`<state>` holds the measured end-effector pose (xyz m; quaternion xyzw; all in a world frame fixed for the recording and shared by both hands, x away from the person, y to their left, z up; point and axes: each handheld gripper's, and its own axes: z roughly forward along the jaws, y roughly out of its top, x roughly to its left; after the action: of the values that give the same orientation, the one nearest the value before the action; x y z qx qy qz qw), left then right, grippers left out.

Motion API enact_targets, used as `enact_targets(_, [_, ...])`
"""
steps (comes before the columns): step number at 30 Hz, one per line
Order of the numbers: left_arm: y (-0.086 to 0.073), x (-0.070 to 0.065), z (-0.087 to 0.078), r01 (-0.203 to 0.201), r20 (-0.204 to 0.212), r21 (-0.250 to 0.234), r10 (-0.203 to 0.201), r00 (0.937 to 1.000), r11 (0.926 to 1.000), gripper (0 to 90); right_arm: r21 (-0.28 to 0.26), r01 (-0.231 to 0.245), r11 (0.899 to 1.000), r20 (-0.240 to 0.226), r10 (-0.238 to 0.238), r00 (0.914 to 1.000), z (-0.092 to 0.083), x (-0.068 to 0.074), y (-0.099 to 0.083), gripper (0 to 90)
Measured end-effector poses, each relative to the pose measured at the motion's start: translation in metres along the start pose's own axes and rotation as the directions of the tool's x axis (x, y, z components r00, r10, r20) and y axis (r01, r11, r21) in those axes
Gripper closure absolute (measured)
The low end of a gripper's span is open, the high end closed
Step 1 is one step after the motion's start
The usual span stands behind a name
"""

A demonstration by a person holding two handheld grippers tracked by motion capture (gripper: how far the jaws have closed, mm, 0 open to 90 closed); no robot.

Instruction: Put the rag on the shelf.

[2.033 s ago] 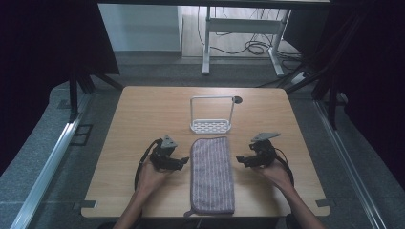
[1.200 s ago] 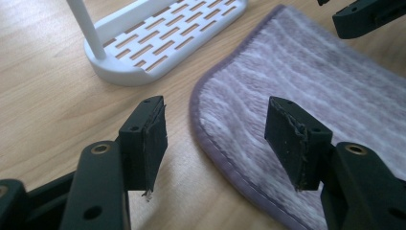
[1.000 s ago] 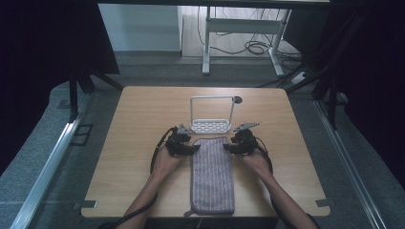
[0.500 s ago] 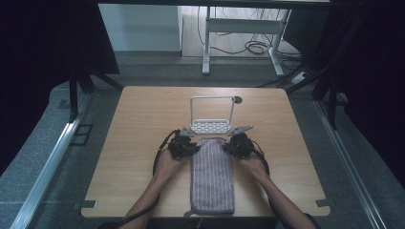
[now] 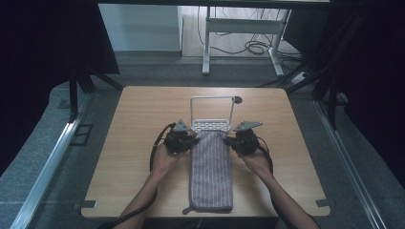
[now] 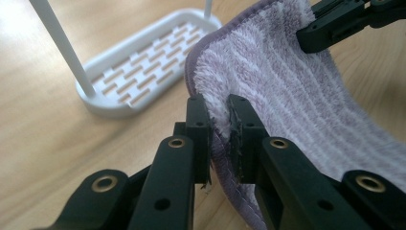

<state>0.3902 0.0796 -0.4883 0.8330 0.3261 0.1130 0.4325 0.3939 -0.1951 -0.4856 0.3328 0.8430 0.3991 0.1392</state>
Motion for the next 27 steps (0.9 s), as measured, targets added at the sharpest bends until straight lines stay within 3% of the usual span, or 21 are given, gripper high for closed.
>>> enact_targets(15, [0.040, -0.010, -0.038, -0.086, -0.030, -0.089, 0.084, 0.9960, 0.9923, 80.1, -0.126, 0.036, 0.991, 0.006, -0.036, 0.9993, -0.044, 0.001, 0.040, 84.7])
enact_targets(27, [0.080, -0.015, -0.069, -0.152, -0.082, -0.148, 0.142, 0.9866, 0.9772, 80.0, -0.192, 0.081, 0.978, 0.042, -0.075, 0.9963, -0.076, 0.001, 0.073, 84.9])
